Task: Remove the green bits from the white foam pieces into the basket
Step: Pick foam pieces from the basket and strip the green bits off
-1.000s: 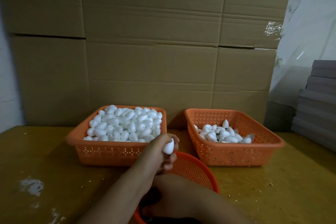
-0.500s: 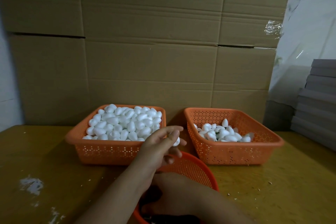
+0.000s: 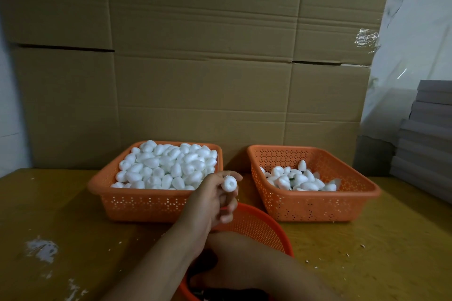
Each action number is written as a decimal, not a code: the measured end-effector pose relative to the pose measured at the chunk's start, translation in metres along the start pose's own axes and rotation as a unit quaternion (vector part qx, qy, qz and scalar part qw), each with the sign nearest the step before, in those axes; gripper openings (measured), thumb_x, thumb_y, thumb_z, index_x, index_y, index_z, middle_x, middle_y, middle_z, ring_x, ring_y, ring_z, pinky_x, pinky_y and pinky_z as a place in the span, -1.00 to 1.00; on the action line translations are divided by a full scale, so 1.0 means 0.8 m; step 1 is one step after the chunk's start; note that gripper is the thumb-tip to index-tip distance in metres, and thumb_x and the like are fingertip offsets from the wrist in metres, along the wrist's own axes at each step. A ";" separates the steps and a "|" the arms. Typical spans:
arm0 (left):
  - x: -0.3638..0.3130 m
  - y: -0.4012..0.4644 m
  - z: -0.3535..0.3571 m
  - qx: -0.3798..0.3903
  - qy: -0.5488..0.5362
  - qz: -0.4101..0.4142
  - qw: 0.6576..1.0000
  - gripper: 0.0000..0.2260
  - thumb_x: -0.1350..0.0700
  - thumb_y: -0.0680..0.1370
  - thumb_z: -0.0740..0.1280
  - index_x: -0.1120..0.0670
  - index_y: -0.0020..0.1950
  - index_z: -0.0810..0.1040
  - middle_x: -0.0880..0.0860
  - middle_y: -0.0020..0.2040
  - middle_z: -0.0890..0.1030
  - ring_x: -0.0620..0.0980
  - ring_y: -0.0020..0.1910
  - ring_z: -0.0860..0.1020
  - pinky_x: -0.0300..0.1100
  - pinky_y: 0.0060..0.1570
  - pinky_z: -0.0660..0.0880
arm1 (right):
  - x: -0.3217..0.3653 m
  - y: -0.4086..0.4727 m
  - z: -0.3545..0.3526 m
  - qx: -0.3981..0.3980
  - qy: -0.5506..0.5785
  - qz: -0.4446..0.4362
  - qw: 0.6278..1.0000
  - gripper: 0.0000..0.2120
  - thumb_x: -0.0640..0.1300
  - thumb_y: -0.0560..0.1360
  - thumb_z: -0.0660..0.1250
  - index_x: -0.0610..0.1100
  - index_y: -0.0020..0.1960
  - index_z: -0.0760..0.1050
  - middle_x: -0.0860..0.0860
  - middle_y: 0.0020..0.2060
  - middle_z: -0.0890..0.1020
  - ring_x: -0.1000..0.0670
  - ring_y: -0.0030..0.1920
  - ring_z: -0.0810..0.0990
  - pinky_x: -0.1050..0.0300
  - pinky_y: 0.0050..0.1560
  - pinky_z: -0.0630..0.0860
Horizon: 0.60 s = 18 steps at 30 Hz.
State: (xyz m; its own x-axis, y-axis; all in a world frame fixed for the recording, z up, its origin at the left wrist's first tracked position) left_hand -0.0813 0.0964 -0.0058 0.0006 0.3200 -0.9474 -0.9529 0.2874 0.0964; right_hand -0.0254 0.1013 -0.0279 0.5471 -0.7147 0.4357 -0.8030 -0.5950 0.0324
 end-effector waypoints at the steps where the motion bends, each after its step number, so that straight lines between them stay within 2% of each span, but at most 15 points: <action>1: -0.001 0.000 0.002 0.006 -0.002 0.006 1.000 -0.78 0.20 0.58 0.10 0.14 -0.02 0.55 0.02 -0.30 0.48 -0.10 -0.47 0.38 -0.26 -0.51 0.18 | -0.001 0.000 0.001 0.002 -0.002 0.001 1.000 -0.61 -0.09 0.49 0.40 -0.10 0.30 0.49 -0.04 0.25 0.57 -0.02 0.28 0.49 -0.01 0.31 0.42; 5: -0.002 -0.002 0.001 0.013 0.040 0.032 0.999 -0.82 0.28 0.56 0.29 0.10 0.09 0.60 0.04 -0.14 0.60 -0.09 -0.29 0.57 -0.24 -0.43 0.37 | -0.002 0.001 0.004 0.008 -0.011 -0.001 1.000 -0.59 -0.08 0.51 0.38 -0.10 0.35 0.46 -0.03 0.28 0.55 0.00 0.32 0.46 -0.01 0.37 0.36; 10: -0.002 -0.004 0.000 0.026 0.074 0.057 0.995 -0.78 0.22 0.52 0.41 0.06 0.14 0.58 0.03 -0.03 0.70 -0.04 -0.12 0.68 -0.28 -0.32 0.51 | -0.003 0.002 0.010 0.013 -0.027 -0.005 1.000 -0.51 -0.05 0.55 0.33 -0.06 0.45 0.36 -0.02 0.39 0.45 0.03 0.42 0.35 0.06 0.45 0.23; 16: -0.011 -0.006 0.004 0.033 0.089 0.090 0.991 -0.72 0.23 0.54 0.38 -0.13 0.11 0.66 -0.05 -0.09 0.66 -0.11 -0.18 0.61 -0.26 -0.26 0.51 | -0.004 0.002 0.004 0.005 -0.001 -0.002 1.000 -0.55 -0.08 0.52 0.37 -0.09 0.39 0.43 -0.03 0.31 0.53 0.01 0.33 0.45 0.04 0.38 0.35; 18: -0.012 -0.006 0.004 0.032 0.108 0.096 0.989 -0.73 0.24 0.55 0.37 -0.12 0.09 0.66 -0.07 -0.08 0.67 -0.11 -0.17 0.62 -0.26 -0.23 0.51 | -0.003 0.003 0.005 0.002 -0.005 -0.007 1.000 -0.54 -0.08 0.52 0.37 -0.08 0.40 0.41 -0.04 0.32 0.52 0.01 0.34 0.45 0.03 0.38 0.35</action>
State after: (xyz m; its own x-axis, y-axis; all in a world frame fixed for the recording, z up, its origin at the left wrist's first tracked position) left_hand -0.0754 0.0951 0.0035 -0.2503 0.1754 -0.9522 -0.9082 0.2982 0.2936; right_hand -0.0277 0.1006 -0.0326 0.5598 -0.7103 0.4268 -0.7949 -0.6058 0.0345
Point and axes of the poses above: each hand's wrist, its own y-axis towards the middle knuckle, its own z-axis out of the palm, x = y × z, the point moved 10 cm from there along y, towards the middle knuckle
